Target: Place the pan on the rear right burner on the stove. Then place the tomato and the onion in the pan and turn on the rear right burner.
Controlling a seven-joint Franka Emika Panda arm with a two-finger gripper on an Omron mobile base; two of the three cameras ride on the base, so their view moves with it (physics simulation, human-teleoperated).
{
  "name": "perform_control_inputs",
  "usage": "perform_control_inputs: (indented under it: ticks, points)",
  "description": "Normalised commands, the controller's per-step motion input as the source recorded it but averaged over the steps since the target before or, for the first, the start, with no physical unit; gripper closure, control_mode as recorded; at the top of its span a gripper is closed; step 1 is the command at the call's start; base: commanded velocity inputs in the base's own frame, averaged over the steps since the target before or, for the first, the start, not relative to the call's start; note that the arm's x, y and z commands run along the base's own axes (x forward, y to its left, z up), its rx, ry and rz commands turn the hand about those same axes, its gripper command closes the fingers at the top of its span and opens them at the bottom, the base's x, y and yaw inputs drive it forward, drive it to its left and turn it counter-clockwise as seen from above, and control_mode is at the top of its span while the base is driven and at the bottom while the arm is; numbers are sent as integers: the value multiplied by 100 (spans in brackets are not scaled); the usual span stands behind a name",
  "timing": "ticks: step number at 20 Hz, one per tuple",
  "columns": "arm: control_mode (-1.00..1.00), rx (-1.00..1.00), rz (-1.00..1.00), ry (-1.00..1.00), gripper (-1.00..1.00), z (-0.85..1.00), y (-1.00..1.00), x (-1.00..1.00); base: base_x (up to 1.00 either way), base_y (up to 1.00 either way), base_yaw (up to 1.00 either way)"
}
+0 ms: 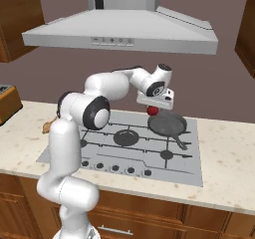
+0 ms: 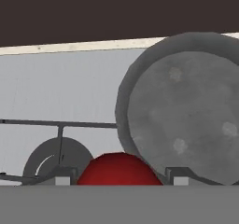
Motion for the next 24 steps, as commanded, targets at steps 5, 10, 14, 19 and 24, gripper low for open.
perform_control_inputs:
  ticks: [5, 10, 14, 19, 24]
  points:
    - [-100, 0, 0, 0, 100, 0, -46, 29, 0, 0, 0]
    - [-100, 0, 0, 0, 100, -13, -31, 36, 0, 0, 0]
    - [-100, 0, 0, 0, 100, -19, -26, 37, 0, 0, 0]
    - [-100, 0, 0, 0, 100, -22, -19, 23, 0, 0, 0]
    - [-100, 0, 0, 0, 100, -34, -2, 9, 0, 0, 0]
